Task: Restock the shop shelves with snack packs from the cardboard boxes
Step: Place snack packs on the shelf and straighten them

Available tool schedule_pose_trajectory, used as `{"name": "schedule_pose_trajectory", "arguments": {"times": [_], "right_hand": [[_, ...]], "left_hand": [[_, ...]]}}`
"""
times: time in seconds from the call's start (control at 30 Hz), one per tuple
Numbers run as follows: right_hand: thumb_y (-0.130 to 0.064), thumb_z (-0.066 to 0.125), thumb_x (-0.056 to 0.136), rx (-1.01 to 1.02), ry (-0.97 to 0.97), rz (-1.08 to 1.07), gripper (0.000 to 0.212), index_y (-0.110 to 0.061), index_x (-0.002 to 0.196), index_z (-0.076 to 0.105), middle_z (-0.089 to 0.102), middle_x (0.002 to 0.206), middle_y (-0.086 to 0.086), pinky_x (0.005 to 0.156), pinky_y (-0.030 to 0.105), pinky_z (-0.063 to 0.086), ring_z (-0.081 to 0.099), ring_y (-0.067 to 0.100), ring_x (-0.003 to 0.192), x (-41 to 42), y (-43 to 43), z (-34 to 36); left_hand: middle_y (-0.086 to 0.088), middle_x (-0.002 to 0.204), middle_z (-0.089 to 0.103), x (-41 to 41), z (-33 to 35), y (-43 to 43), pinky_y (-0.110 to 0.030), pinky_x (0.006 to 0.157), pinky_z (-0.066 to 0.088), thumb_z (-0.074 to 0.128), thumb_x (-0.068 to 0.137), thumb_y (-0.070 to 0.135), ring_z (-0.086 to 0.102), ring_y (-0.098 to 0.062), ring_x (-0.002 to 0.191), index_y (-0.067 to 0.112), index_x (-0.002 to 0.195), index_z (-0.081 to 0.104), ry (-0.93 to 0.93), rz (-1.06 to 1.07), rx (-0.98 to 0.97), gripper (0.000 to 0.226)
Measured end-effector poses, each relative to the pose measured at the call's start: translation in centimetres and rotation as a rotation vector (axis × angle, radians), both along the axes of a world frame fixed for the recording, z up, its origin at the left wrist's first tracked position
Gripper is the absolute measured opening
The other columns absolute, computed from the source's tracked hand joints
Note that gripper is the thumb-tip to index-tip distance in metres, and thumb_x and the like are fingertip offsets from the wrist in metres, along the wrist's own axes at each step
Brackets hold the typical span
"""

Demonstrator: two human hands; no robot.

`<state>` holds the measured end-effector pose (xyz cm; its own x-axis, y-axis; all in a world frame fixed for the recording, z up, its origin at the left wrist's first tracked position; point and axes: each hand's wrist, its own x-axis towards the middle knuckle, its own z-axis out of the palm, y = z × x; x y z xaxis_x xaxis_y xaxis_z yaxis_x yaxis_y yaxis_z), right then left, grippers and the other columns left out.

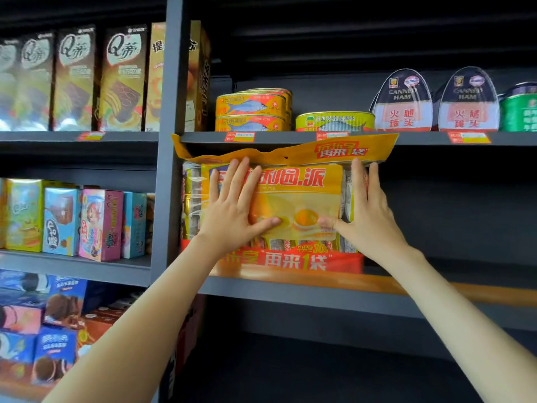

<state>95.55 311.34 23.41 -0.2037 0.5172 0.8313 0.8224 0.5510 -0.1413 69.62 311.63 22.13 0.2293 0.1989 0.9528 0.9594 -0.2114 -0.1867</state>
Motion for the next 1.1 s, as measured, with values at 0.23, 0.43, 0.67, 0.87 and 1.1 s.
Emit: {"name": "schedule_pose_trajectory", "arguments": {"times": [0.23, 0.43, 0.67, 0.87, 1.1], "right_hand": [[-0.054, 0.068, 0.078, -0.051, 0.104, 0.140, 0.116, -0.038, 0.146, -0.023, -0.028, 0.157, 0.000, 0.114, 0.053, 0.015, -0.006, 0.033, 0.147, -1.0, -0.2, 0.4], [-0.060, 0.069, 0.075, 0.020, -0.003, 0.081, 0.118, -0.045, 0.143, -0.026, -0.027, 0.156, -0.001, 0.116, 0.053, 0.008, -0.016, 0.025, 0.146, -1.2, -1.8, -1.2], [-0.066, 0.070, 0.068, 0.441, -0.179, -0.114, 0.121, -0.031, 0.151, -0.011, -0.013, 0.160, 0.013, 0.114, 0.050, -0.009, -0.017, 0.027, 0.145, -2.2, -3.5, 2.8], [-0.067, 0.070, 0.068, 0.361, -0.357, -0.246, 0.128, -0.021, 0.151, -0.015, 0.022, 0.156, 0.012, 0.115, 0.050, -0.004, 0.015, 0.029, 0.145, -2.4, -3.2, 6.1], [-0.071, 0.077, 0.052, 0.487, -0.498, -0.284, 0.121, -0.009, 0.147, 0.032, 0.043, 0.143, 0.014, 0.111, 0.050, 0.006, 0.037, 0.032, 0.131, -2.8, -1.7, 2.2]], "left_hand": [[-0.011, 0.160, 0.017, -0.9, 0.9, 0.0, -0.047, 0.118, -0.010, 0.026, 0.085, 0.080, 0.001, -0.021, 0.149, 0.019, 0.152, 0.014, -0.006, -0.015, -0.060, 0.091], [-0.010, 0.157, 0.026, -1.3, -0.2, -1.3, -0.055, 0.118, 0.002, 0.028, 0.087, 0.077, 0.012, -0.027, 0.148, 0.019, 0.151, 0.020, -0.033, -0.044, -0.045, 0.087], [-0.015, 0.161, 0.004, -1.1, 2.5, -3.2, -0.051, 0.115, -0.013, 0.042, 0.066, 0.088, -0.007, -0.029, 0.148, 0.024, 0.153, 0.007, 0.020, 0.063, 0.049, 0.114], [-0.014, 0.154, 0.029, -0.9, 3.8, -4.0, -0.055, 0.118, -0.001, 0.058, 0.058, 0.086, 0.019, -0.029, 0.146, 0.010, 0.153, 0.013, 0.041, 0.105, -0.076, 0.129], [-0.015, 0.146, 0.038, -1.3, 1.2, -2.5, -0.050, 0.116, 0.008, 0.045, 0.058, 0.092, 0.028, -0.028, 0.137, 0.004, 0.149, 0.020, 0.246, 0.053, -0.083, 0.129]]}}
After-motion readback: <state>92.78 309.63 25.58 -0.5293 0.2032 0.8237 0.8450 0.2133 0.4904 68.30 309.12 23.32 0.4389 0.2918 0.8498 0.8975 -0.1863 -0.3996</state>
